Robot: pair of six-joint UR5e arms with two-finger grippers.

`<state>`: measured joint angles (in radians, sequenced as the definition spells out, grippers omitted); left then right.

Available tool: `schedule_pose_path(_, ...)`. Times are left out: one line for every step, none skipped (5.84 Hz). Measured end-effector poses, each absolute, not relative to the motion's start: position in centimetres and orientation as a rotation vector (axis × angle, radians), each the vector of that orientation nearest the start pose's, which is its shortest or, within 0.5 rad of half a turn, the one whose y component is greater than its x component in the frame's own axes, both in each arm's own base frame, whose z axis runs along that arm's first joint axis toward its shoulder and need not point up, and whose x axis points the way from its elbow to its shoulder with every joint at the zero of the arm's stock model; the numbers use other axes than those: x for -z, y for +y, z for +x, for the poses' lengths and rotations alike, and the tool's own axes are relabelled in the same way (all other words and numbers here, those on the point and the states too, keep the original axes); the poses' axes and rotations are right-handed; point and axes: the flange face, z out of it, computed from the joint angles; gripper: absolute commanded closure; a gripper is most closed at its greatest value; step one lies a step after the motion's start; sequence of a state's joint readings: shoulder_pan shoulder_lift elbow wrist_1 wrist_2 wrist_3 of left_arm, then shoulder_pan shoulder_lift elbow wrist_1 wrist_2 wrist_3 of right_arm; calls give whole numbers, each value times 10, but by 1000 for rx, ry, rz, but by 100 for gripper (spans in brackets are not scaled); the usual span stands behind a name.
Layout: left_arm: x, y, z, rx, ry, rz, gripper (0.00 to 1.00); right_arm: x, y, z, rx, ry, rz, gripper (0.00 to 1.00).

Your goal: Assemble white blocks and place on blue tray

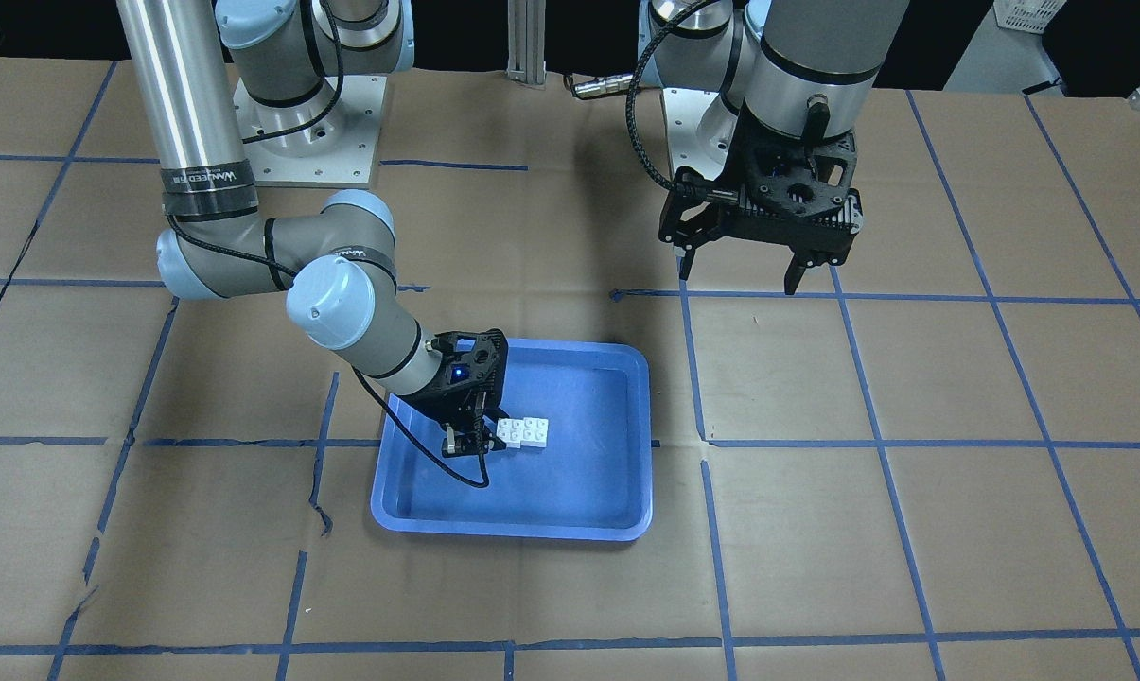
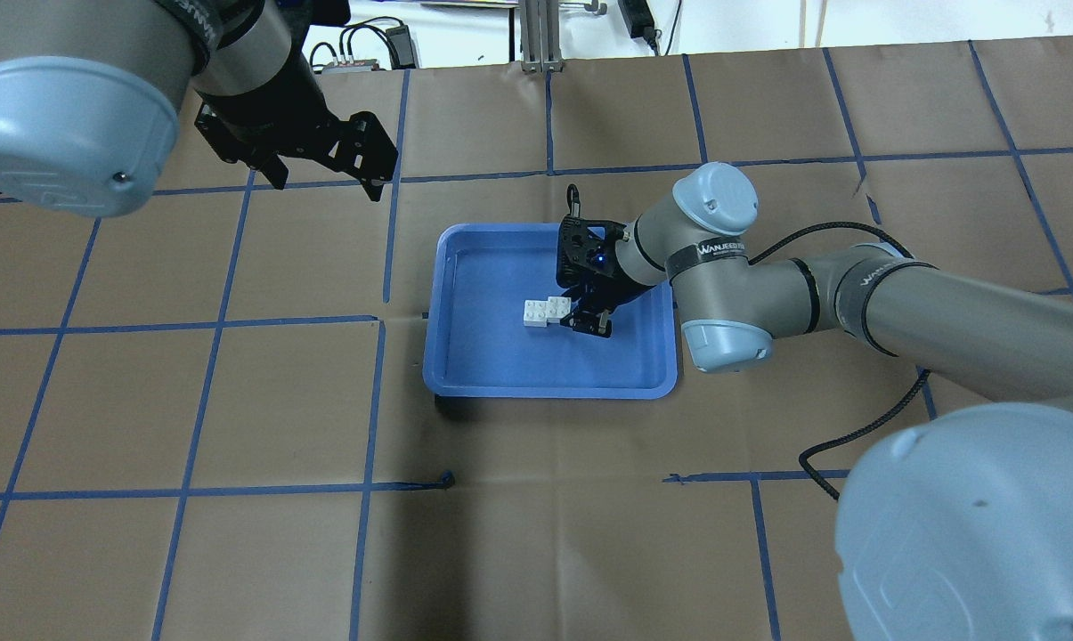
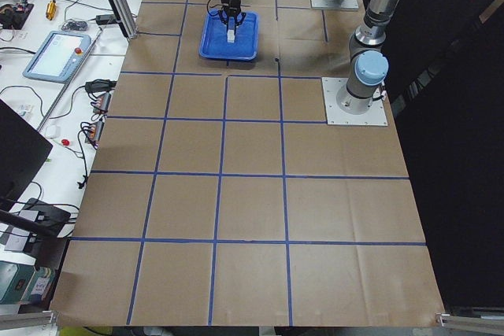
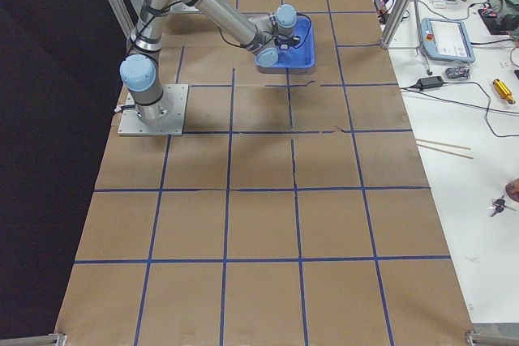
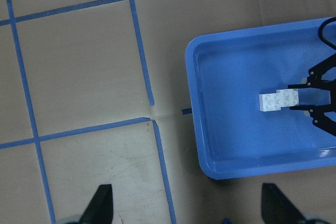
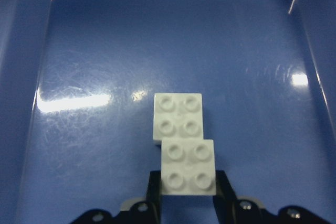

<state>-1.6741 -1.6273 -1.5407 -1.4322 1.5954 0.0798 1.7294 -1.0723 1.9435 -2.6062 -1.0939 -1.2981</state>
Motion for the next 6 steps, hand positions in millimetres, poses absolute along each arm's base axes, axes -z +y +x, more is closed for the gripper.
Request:
schedule_pose_path(-488, -510, -185, 175, 3100, 283, 1, -165, -533, 267, 557, 2033, -1888, 63)
schedule_pose_path(-488, -510, -185, 174, 3100, 284, 1, -165, -533, 267, 557, 2033, -1887, 19)
schedule_pose_path(-488, -510, -185, 174, 3101, 284, 1, -165, -533, 268, 560, 2027, -1876, 1)
schedule_pose_path(-488, -511, -185, 176, 3102, 284, 1, -165, -532, 270, 565, 2015, -1859, 0)
schedule_pose_path(-489, -511, -185, 177, 3103, 283, 1, -165, -532, 271, 571, 2008, -1851, 0)
schedule_pose_path(-489, -511, -185, 177, 3103, 282, 1, -166, -532, 271, 576, 2007, -1851, 0)
